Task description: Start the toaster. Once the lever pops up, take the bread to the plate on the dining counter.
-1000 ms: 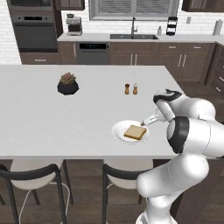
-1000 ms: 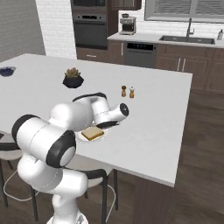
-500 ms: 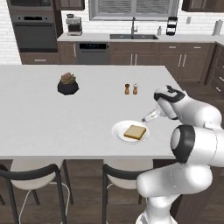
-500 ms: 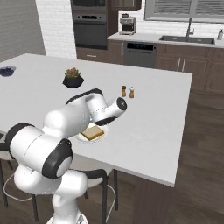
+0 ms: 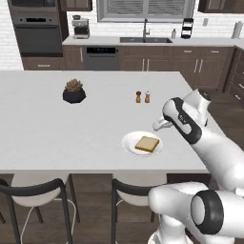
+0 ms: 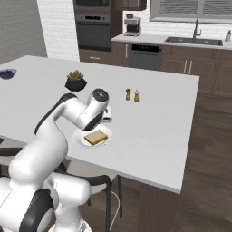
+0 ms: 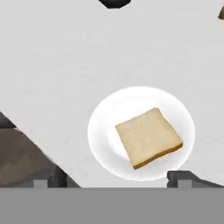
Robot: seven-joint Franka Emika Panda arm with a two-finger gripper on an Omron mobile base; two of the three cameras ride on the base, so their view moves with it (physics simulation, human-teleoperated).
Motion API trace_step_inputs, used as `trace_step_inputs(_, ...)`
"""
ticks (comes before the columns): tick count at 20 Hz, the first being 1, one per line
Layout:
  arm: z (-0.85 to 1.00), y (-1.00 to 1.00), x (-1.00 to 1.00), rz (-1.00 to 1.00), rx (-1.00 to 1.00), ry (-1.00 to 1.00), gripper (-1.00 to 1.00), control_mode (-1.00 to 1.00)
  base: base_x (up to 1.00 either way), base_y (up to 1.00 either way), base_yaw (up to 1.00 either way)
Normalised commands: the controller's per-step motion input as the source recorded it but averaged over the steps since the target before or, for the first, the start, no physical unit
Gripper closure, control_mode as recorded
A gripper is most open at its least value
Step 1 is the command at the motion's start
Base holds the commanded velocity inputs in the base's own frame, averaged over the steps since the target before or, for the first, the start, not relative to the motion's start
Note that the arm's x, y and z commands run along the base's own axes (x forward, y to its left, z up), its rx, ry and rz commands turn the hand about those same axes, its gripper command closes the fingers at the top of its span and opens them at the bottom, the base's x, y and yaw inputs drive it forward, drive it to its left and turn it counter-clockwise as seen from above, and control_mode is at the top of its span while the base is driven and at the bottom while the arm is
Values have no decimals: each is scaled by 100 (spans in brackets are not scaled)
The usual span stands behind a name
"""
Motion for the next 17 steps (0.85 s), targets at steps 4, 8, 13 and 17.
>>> trace_step_inputs(4, 7, 13, -100, -35, -20, 0, -100, -100, 0, 0, 0)
trace_step_inputs(8, 1, 0, -100, -21, -14, -4, -100, -100, 0, 0, 0)
trace_step_inputs(13, 4, 0, -100, -13, -6, -22, -100, -100, 0, 0, 0)
trace_step_inputs(17, 15, 0, -100, -7, -1, -34, -100, -100, 0, 0, 0)
